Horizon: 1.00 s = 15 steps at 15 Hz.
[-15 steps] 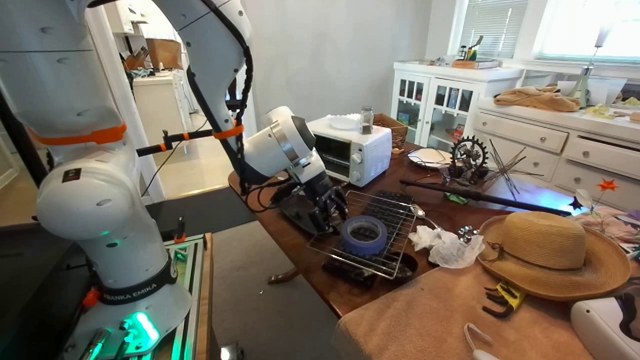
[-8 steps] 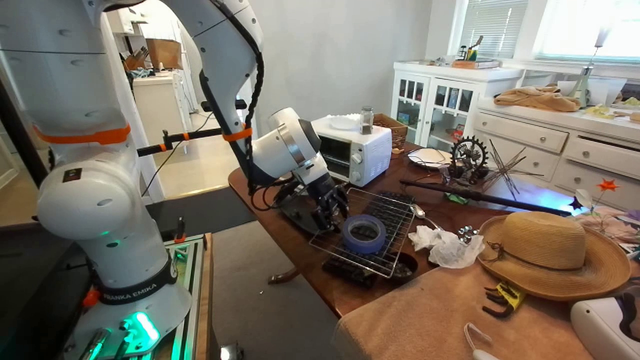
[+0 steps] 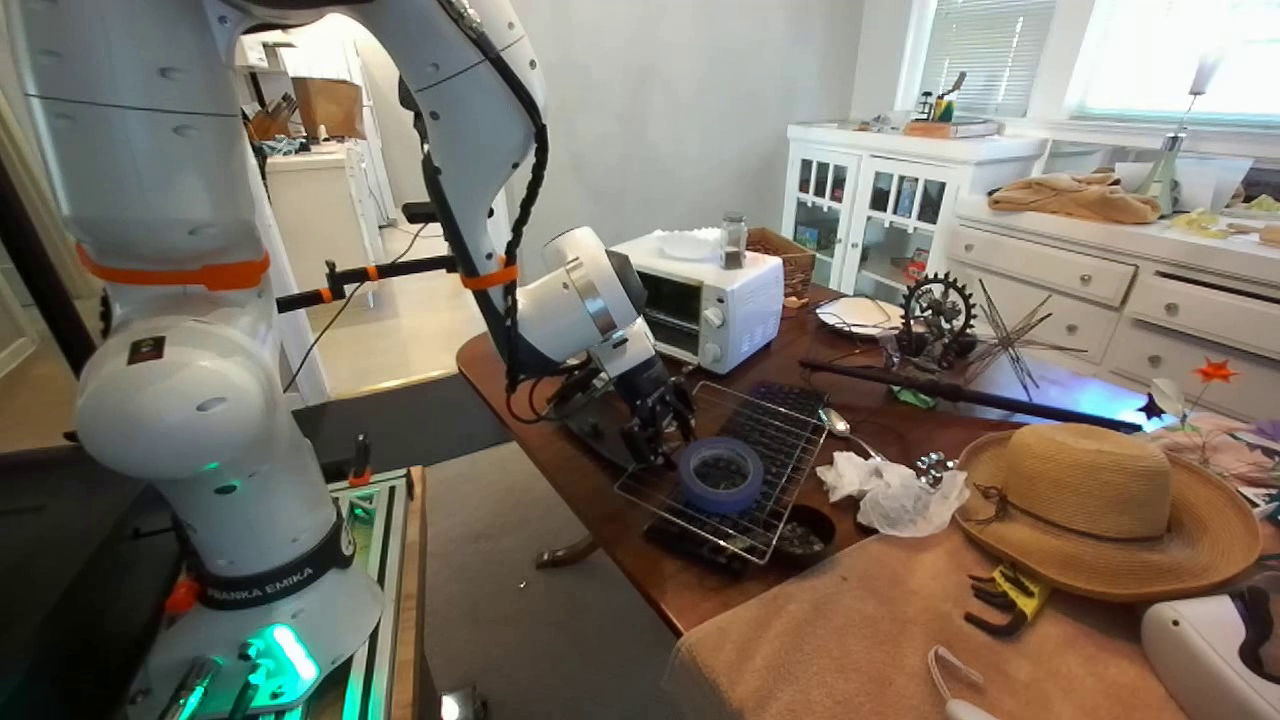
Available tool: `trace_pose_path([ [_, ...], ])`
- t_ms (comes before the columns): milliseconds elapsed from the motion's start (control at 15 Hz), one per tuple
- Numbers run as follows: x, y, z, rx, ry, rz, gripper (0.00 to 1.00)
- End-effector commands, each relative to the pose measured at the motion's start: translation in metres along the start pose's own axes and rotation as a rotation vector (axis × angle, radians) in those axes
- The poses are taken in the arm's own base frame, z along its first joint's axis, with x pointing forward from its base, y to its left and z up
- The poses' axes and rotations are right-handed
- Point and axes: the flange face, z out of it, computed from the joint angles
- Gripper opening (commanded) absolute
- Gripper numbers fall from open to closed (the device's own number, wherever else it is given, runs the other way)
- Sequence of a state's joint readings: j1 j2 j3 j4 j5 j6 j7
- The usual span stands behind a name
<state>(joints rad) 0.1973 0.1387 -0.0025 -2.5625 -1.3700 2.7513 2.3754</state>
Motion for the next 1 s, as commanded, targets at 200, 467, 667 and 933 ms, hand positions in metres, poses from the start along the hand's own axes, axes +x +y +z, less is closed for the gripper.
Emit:
trace_pose_path([
  [200,-0.013,-0.012,0.016,-0.021,-0.034,0.028,0.39],
  [467,-0.016,-0.012,0.022,-0.037,-0.049,0.044,0.39],
  [667,-0.016,-0.014,0.022,-0.041,-0.053,0.055,0.69],
  [933,-0.013,-0.015,0.019,-0.047,-0.047,0.063,0.99],
])
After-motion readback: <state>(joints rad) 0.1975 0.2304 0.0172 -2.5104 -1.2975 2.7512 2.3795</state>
